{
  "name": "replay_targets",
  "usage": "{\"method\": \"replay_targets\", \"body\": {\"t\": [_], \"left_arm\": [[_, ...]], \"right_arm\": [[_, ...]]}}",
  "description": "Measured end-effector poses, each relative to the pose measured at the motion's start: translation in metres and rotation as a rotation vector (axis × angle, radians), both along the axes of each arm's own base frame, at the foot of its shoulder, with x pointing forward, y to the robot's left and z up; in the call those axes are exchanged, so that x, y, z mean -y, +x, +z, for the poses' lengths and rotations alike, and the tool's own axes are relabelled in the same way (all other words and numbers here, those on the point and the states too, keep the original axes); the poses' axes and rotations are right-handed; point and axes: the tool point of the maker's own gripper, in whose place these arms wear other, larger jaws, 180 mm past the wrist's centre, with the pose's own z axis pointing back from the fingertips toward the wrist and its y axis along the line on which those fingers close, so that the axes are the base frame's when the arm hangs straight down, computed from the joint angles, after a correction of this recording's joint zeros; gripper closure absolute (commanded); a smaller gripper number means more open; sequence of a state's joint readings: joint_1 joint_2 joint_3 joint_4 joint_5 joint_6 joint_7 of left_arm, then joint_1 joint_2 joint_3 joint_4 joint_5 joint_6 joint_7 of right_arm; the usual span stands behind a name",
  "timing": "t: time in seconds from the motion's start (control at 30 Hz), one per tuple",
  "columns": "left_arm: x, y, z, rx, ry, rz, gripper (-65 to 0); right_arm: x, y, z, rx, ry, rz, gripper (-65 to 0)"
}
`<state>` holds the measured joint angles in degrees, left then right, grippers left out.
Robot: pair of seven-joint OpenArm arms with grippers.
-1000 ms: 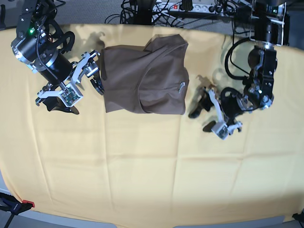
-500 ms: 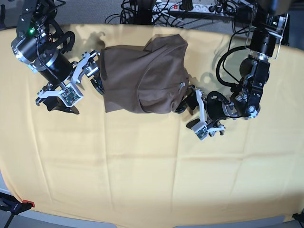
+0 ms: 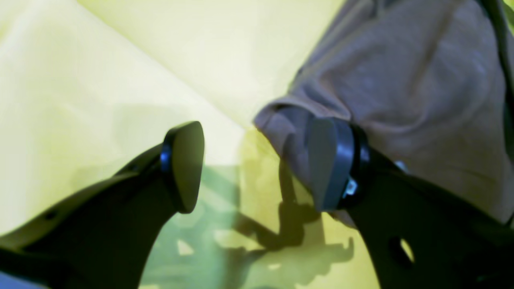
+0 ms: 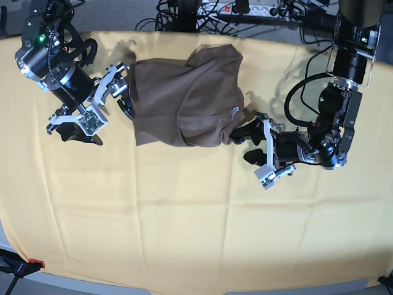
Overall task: Fold the T-shirt properly
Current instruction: 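Lower the left gripper to the bundle's edge and grasp the fabric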
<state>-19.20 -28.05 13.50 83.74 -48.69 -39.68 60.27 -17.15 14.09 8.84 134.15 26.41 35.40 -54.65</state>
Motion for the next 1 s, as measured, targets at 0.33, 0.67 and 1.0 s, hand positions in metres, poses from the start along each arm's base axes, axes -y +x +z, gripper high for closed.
{"method": "replay_targets", "body": {"t": [0.33,0.67,1.0], "left_arm": [[0.007,0.002,-0.003,0.043,-0.060,0.034,-4.4],[0.012,0.001,-0.001,0.031,-0.088,0.032,0.0],[0.019,-0.001,0.008,0.012,-0.158,0.033,-34.7]], "right_arm": [[-0.001,0.000,0.001,0.003,0.004,0.002,-49.3],[-0.001,0.000,0.001,0.007,0.007,0.003,-49.3],[-0.001,0.001,0.002,0.009,0.008,0.004,-49.3]]}}
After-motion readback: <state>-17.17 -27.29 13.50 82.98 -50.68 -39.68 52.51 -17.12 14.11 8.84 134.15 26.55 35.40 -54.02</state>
